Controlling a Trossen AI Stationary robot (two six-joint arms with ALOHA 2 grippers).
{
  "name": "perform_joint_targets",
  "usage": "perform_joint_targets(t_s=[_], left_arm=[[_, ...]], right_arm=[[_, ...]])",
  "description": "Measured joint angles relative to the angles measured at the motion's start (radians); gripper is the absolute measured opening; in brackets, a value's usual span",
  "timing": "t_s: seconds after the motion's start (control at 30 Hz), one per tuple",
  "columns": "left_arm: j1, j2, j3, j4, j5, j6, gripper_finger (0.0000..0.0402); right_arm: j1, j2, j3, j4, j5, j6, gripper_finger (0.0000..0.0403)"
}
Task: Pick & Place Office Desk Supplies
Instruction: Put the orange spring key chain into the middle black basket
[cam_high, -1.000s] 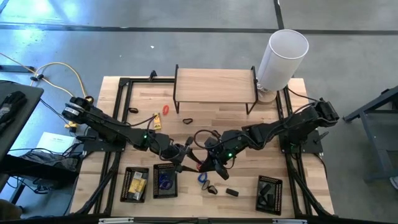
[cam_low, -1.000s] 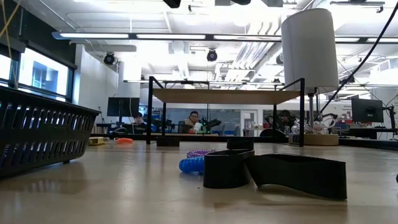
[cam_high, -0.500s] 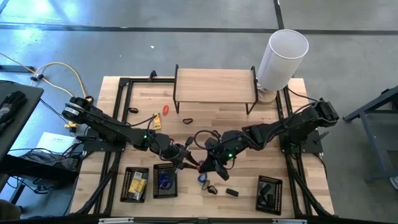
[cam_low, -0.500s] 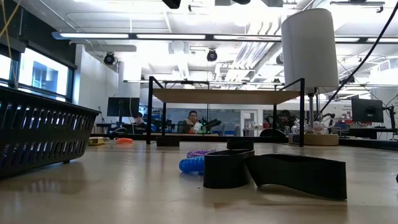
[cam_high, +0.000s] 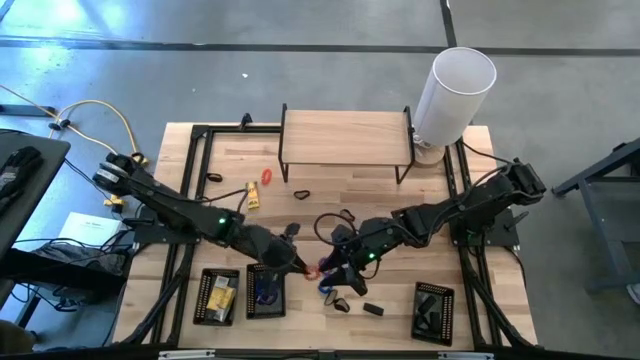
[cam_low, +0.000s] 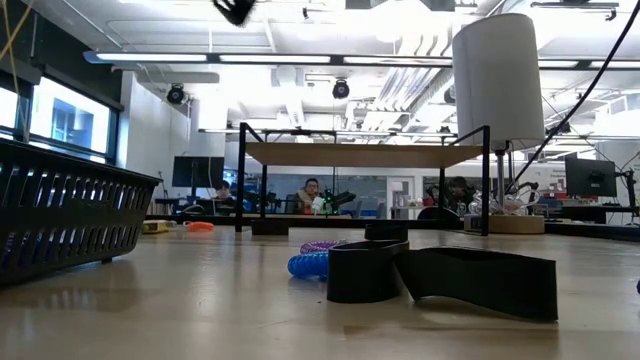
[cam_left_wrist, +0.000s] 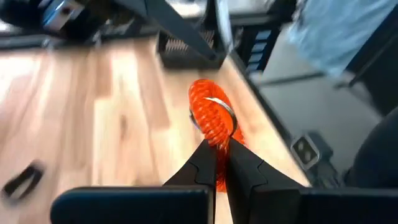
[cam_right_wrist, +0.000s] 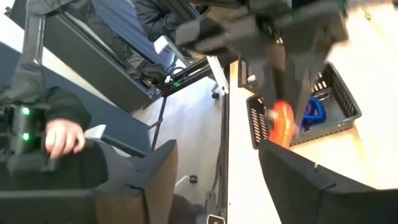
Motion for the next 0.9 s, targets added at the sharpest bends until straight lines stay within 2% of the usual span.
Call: perform_joint_targets(t_s=[0.2,0.33,0.43,0.57,0.73,0.9], left_arm=[[-0.084,-0.009,0.205,-0.533,-0.117,-0.194,0.0002],[-0.125,-0.005,0.277,-0.761,-0.104,-0.387,0.0003],[-0.145,-0.004,0.281,-0.848,0.002,-0.557,0.0003],[-0.172,-0.004,0.275,-0.948,0.116,-0.636,0.0003],[-0.243,-0.003,0.240,-0.978,0.034,-0.665,0.0003],[-0.290,-0.003,0.146,-0.889,-0.097,-0.738,0.0003]], right_arm=[[-0.001,0.000,0.000,0.000,0.009,-0.046,0.0234],[-0.001,0.000,0.000,0.000,0.024,-0.093,0.0235],[-0.001,0.000,0.000,0.000,0.025,-0.133,0.0235],[-0.002,0.001,0.000,0.000,0.025,-0.185,0.0235],[-0.004,0.003,0.000,-0.001,0.025,-0.234,0.0235],[-0.003,0.004,0.000,-0.007,0.023,-0.263,0.0235]])
